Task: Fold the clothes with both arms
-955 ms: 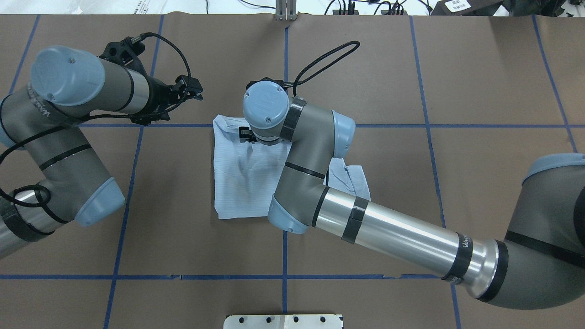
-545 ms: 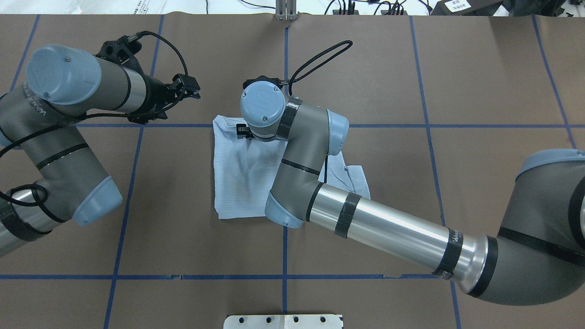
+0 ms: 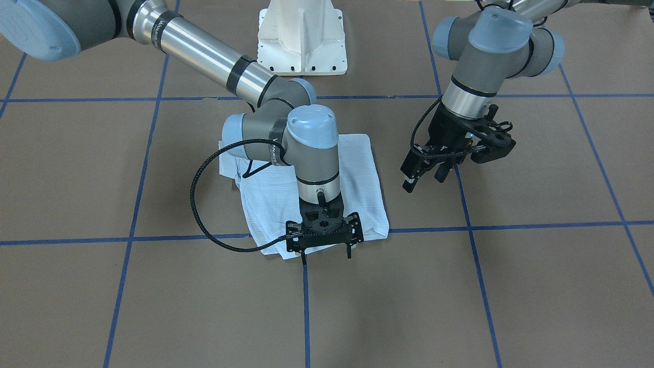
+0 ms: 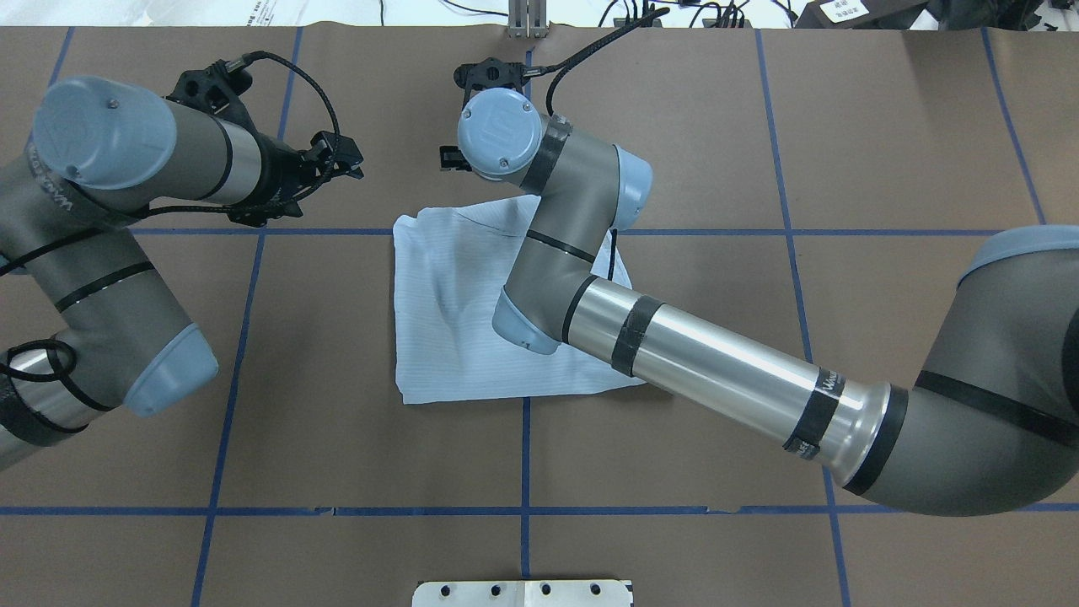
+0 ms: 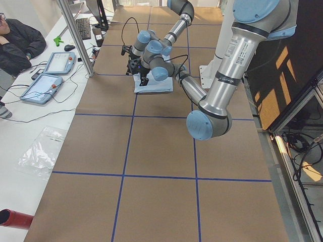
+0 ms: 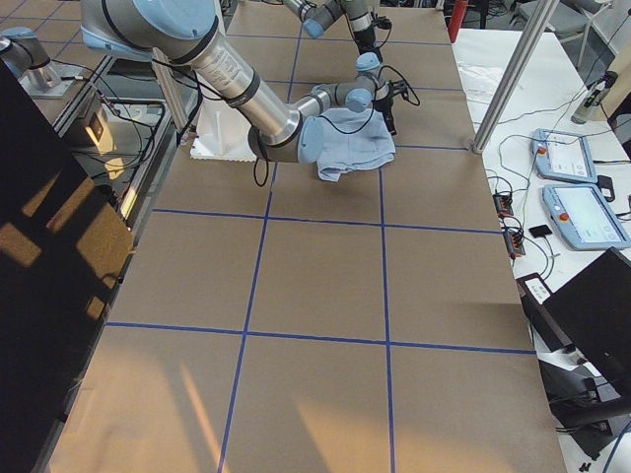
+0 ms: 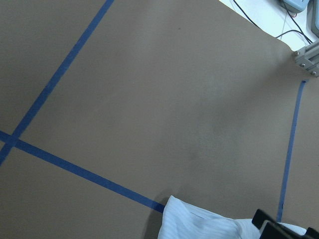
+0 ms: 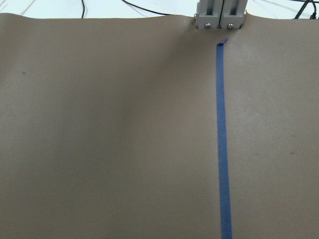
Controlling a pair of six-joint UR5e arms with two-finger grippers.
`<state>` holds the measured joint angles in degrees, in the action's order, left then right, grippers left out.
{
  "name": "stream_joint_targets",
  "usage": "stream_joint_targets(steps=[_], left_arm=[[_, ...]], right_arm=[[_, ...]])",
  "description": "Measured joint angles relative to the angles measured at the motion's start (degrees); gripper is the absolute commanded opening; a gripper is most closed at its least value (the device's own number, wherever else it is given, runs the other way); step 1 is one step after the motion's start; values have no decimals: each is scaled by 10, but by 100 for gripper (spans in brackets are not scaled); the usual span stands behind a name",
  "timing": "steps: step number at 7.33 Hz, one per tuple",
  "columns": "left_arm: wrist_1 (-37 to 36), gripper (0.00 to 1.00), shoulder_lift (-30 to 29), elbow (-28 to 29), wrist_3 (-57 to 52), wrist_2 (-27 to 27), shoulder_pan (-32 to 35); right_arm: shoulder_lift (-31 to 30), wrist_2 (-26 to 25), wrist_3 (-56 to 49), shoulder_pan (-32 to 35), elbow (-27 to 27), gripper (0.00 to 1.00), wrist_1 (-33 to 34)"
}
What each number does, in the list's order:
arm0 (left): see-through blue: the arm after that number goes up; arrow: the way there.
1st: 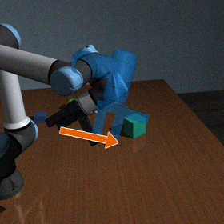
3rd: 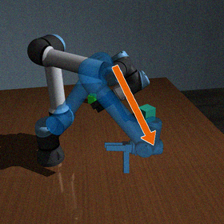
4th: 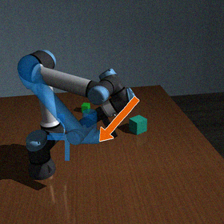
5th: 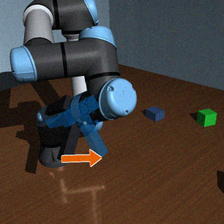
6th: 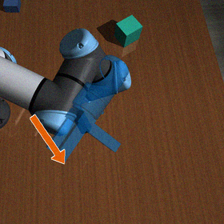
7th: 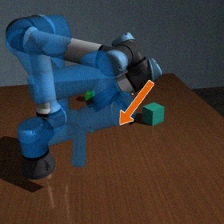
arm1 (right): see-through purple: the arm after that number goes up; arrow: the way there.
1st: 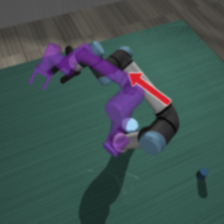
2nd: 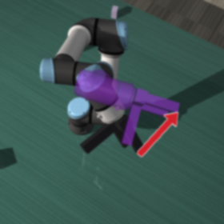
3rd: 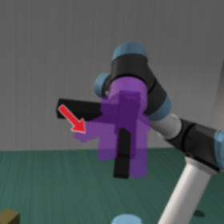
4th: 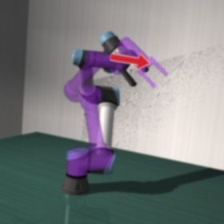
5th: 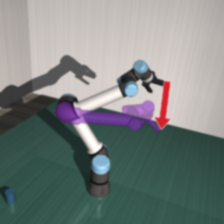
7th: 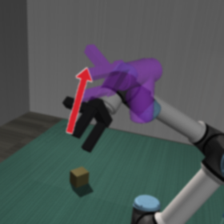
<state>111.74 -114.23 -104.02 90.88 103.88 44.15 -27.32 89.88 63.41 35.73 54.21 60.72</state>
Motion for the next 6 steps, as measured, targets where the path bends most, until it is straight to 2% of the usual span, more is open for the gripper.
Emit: stream_joint_targets(steps=[1, 2, 4, 5, 6], left_arm=[[-3, 100, 5, -8, -6, 0, 1], [-4, 100, 23, -26, -23, 3, 3], [-5, 100, 96, -87, -92, 28, 24], [-5, 100, 140, -115, -141, 46, 45], [-4, 100, 186, -134, -207, 70, 75]], right_arm=[[-22, 36, -3, 19, 45, 100, 24], [-54, 77, -23, 41, 114, 100, 81], [-109, 145, -125, 96, 248, 100, 243], [-151, 186, -182, 135, 308, 100, 294], [-210, 230, -238, 177, 364, 100, 318]])
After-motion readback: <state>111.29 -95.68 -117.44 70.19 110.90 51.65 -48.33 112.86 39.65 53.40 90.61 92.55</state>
